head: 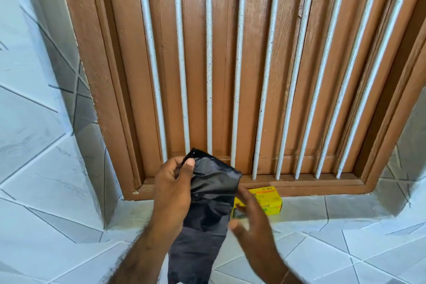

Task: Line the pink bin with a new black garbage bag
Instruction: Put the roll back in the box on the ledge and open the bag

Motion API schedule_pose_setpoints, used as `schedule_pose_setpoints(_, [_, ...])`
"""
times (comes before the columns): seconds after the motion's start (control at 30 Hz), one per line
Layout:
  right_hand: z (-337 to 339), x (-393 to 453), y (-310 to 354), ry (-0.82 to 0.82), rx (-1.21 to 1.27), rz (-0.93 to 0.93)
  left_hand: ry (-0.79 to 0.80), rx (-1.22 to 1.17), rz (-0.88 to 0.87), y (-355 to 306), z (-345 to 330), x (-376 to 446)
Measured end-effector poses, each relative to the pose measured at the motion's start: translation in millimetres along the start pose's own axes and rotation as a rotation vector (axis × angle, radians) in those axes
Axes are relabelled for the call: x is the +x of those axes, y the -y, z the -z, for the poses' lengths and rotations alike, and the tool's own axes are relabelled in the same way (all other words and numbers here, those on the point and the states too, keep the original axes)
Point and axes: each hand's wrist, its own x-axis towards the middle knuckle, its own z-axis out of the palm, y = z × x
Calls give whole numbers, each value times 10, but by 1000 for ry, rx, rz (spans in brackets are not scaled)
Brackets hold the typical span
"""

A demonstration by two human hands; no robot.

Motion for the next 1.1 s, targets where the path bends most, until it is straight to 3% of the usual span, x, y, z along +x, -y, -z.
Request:
schedule_pose_setpoints(0.07, [-260, -89, 33, 143, 86, -91, 14, -101, 38, -75, -27, -24])
schedule_pose_setpoints(0.23, [-499, -197, -45, 128, -52, -336, 32, -320, 85, -412, 49, 114])
schedule_pose_setpoints(0.4, [-501, -490, -146, 250, -195, -310, -77, -432, 62, -831, 321, 498])
schedule_pose_setpoints(0.57, [-424, -764, -104, 351, -329, -309, -231, -407, -79, -1242, 810, 756])
schedule_pose_setpoints(0.67, [-288, -951, 21, 360, -409, -289, -331, -316, -69, -1414, 1242, 853])
schedule_pose_setpoints(0.73, [-205, -1085, 161, 332, -402, -271, -409, -220, -156, -1425, 1415, 751])
schedule_pose_setpoints(0.83, [-56, -1323, 388, 230, -114, -426, -419, -5, -237, -1294, 1368, 239])
schedule_pose_setpoints(0.9, [23, -1488, 505, 209, 40, -475, -352, 172, -148, -1048, 1397, -55])
schedule_pose_setpoints(0.97, [119, -1701, 587, 184, 129, -474, -440, 325, -80, -833, 1488, -459])
schedule_pose_setpoints(1.03, [166, -1957, 626, 151, 185, -487, -609, 467, -203, -701, 1516, -1097])
schedule_pose_setpoints(1.1, [159, -2183, 648, 128, 209, -504, -589, 473, -425, -615, 1396, -1907])
